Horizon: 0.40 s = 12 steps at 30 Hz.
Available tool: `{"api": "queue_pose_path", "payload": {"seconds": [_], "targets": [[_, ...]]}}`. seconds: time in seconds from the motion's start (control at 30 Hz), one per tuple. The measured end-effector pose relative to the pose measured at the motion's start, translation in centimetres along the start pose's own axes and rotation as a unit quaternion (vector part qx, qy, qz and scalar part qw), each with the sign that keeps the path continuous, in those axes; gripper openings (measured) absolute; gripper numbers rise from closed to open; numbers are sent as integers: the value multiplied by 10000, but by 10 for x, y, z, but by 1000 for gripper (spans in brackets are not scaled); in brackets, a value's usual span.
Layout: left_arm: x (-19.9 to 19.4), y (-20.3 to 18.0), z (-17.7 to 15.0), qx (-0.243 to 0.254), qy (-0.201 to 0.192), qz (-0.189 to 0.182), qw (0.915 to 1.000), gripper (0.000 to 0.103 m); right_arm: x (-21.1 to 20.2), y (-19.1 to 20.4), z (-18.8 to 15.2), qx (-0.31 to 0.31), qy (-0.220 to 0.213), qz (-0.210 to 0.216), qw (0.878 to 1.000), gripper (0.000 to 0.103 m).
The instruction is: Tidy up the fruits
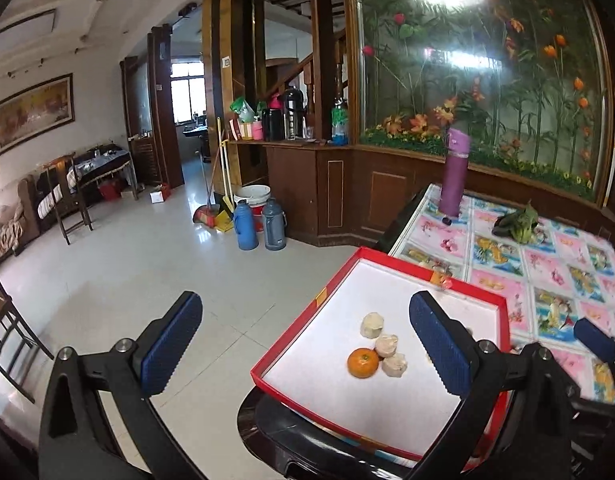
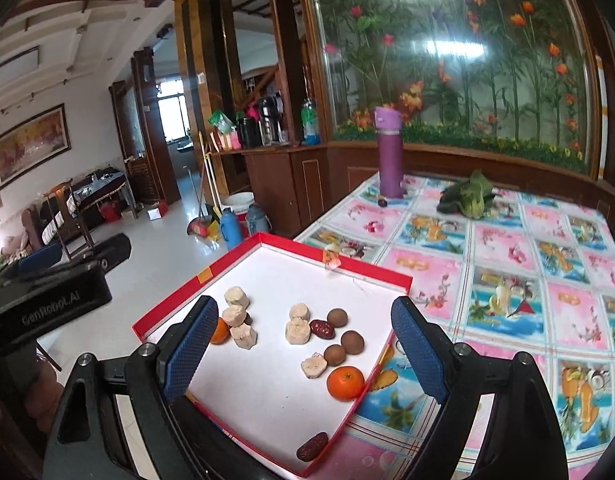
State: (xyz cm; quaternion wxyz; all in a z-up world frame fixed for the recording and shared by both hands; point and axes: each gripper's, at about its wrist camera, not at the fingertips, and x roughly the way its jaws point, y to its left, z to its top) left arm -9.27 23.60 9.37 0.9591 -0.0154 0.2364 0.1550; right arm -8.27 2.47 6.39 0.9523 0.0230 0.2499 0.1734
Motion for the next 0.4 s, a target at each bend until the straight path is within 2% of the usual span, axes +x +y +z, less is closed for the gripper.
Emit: {"api": "queue_pose_path", "payload": {"seconds": [0.2, 0.4], "targets": [[3, -2, -1, 73, 55, -77, 9999, 103, 2, 3, 3, -38, 55, -101, 9999, 88], [6, -17, 1, 203, 110, -350, 9991, 103, -1, -7, 5, 11, -37, -178, 9998, 88]]}}
